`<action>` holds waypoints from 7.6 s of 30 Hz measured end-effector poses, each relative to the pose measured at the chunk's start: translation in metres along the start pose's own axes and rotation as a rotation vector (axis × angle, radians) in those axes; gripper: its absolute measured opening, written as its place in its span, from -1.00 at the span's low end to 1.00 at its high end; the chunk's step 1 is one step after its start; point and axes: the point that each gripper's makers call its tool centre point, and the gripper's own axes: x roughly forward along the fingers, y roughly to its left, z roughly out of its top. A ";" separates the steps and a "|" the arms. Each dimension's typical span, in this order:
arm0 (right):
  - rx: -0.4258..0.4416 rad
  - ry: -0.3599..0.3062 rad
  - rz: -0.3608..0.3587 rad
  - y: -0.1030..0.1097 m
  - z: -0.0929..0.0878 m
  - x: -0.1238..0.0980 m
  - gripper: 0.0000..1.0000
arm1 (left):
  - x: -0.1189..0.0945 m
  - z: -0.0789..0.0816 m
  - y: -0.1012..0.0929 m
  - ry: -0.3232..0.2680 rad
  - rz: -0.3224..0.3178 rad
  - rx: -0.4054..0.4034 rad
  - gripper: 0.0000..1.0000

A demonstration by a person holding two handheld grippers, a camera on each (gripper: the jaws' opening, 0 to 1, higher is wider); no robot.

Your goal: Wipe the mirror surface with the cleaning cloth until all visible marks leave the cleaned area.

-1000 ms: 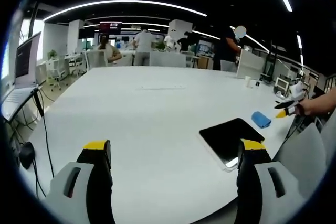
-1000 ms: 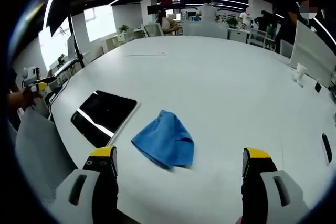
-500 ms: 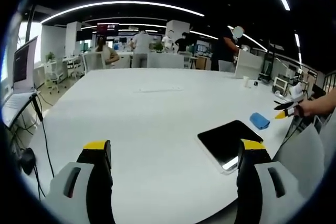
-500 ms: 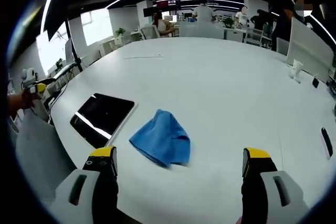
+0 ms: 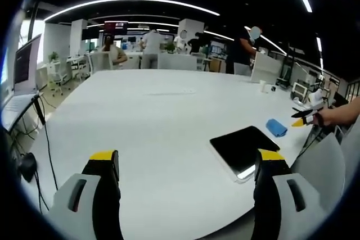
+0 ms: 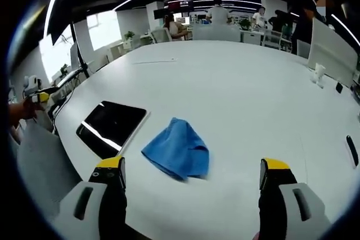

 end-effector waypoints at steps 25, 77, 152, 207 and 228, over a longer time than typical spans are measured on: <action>0.013 0.001 0.007 0.005 -0.002 -0.005 0.97 | -0.016 0.012 0.003 -0.043 0.022 0.000 0.98; 0.004 0.139 0.008 0.025 0.014 0.056 -0.31 | 0.018 -0.001 -0.009 0.060 -0.084 0.039 0.98; 0.182 0.282 0.056 0.116 0.047 0.137 -0.94 | 0.023 -0.013 -0.021 0.051 -0.070 0.025 0.98; 0.022 0.368 0.231 0.296 0.079 0.189 -0.97 | 0.028 -0.039 -0.060 0.077 -0.107 0.018 0.97; 0.064 0.384 0.269 0.304 0.077 0.189 -0.97 | 0.026 -0.042 -0.060 0.059 -0.119 0.144 0.98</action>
